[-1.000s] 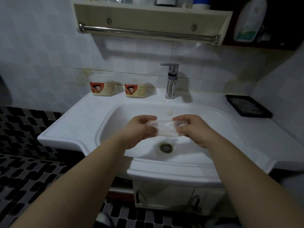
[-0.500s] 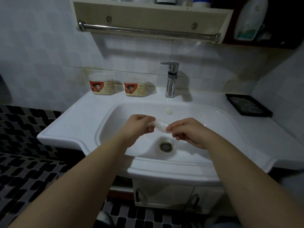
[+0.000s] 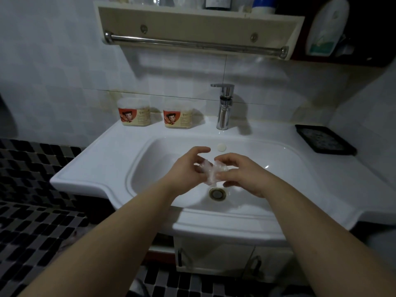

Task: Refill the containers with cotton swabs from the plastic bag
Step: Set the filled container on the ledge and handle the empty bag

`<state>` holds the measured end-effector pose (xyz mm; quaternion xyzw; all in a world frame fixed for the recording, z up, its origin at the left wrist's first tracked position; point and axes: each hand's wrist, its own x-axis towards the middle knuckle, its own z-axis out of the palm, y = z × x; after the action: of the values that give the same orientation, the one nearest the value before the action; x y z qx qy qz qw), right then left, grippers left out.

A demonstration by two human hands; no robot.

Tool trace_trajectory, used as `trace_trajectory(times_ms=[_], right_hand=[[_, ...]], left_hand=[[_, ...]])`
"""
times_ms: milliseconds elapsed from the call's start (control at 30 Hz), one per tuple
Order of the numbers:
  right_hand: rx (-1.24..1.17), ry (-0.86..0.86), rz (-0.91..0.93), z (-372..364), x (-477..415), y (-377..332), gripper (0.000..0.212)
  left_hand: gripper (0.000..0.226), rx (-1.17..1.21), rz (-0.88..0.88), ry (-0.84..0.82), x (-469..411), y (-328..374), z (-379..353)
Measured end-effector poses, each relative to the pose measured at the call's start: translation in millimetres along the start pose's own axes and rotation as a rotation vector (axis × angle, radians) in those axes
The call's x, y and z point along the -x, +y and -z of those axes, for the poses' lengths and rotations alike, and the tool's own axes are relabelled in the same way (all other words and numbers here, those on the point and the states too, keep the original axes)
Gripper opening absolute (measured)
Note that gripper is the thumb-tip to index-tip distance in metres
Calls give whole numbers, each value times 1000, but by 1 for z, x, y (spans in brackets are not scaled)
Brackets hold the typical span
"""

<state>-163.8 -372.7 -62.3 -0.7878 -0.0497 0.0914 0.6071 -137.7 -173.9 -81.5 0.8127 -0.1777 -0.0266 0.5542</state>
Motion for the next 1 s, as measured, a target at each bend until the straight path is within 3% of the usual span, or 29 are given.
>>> trace_trajectory(times_ms=[133,267,433,600,700,867,1000], right_hand=[[-117,-50,-32,-1,0,-2,22],[-97,42,-17,-2,-3,-3,27],[-75,104,38,-2,-3,-2,24],[-303,76,0,-1,-3,-8,10],[-436,33,-30,-1,-2,-12,19],[-209,23,14,-3,-1,-6,15],[-128,113,-4,-3,-3,-2,27]], left_hand=[[53,-25,14,31,1,2,-2],[22,177,35,-38,3,7,-2],[24,85,-26,-51,5,8,-5],[13,12,-64,68,4,11,-5],[14,-45,-67,149,5,11,0],[8,-129,-89,139,8,14,-1],[12,-128,-135,102,7,11,-3]])
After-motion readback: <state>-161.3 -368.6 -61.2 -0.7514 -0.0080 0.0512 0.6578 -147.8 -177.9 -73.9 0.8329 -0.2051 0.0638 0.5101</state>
